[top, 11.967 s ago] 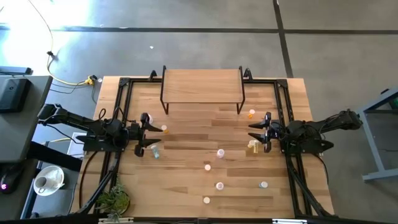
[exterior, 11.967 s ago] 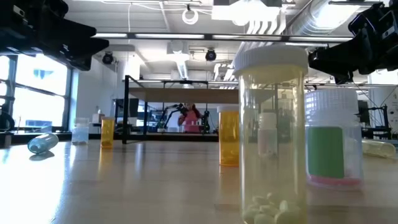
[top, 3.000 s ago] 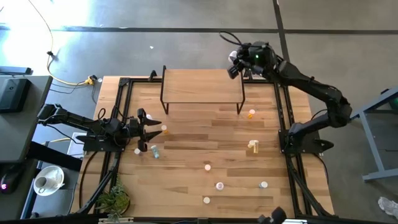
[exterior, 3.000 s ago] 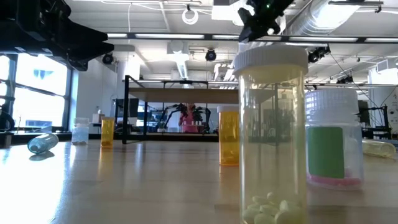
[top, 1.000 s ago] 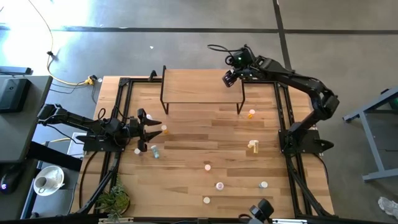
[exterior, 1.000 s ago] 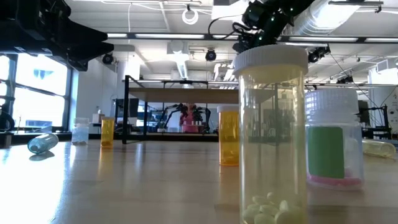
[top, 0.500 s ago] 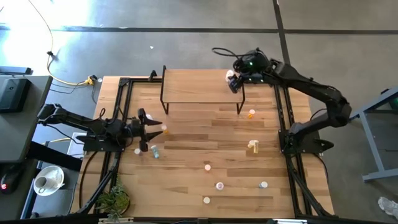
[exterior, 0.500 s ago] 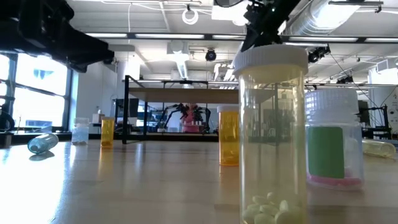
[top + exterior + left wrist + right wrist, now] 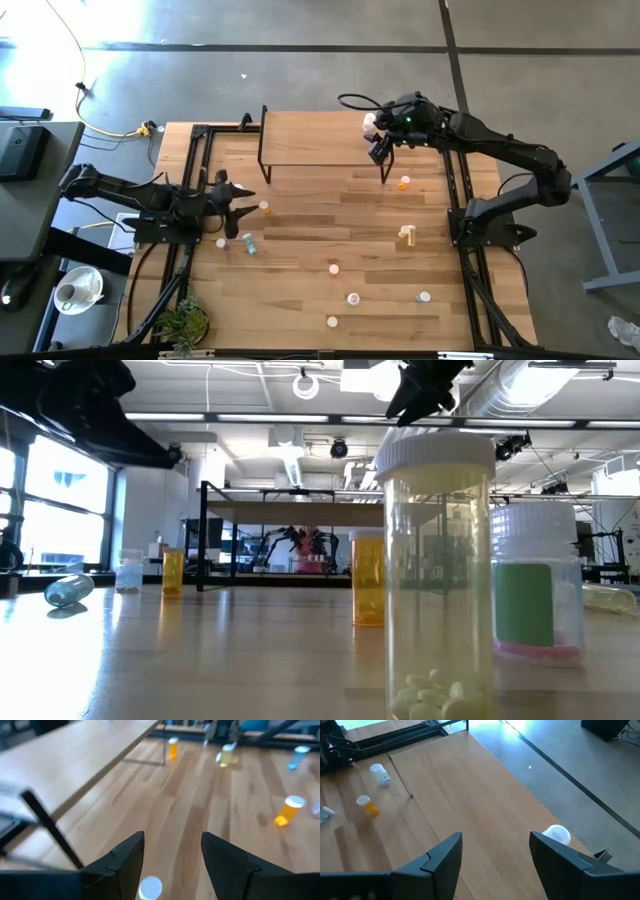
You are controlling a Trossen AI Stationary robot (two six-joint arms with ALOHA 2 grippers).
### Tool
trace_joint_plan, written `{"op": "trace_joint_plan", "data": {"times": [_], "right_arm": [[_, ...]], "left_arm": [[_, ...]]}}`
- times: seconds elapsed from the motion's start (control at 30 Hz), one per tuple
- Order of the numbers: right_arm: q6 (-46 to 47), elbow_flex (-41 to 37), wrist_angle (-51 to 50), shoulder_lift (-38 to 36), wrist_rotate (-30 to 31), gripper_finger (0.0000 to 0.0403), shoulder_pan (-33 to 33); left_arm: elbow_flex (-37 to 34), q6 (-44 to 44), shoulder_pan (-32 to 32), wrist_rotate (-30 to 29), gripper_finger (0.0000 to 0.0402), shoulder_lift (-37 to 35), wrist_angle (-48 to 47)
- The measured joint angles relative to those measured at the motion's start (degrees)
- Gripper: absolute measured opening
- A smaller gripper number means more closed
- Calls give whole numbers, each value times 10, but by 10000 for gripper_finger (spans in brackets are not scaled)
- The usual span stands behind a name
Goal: Pick and place medicine bottles onto shelf by color
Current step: Put the middle left orange pill bottle on the shelf
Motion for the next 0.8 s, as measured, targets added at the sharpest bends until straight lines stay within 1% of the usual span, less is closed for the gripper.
{"op": "trace_joint_plan", "data": {"times": [0.3,0.53,0.63,0.8], "right_arm": [[0,0,0,0,2,222,-1],[1,0,0,0,2,222,-1],[14,0,0,0,2,222,-1],[18,0,0,0,2,222,-1]], "left_arm": [[0,-132,0,-50,186,51,-8],[0,-204,1,-89,186,105,-5],[0,-238,12,-84,186,128,-5],[0,-279,41,-51,186,166,-4]]}}
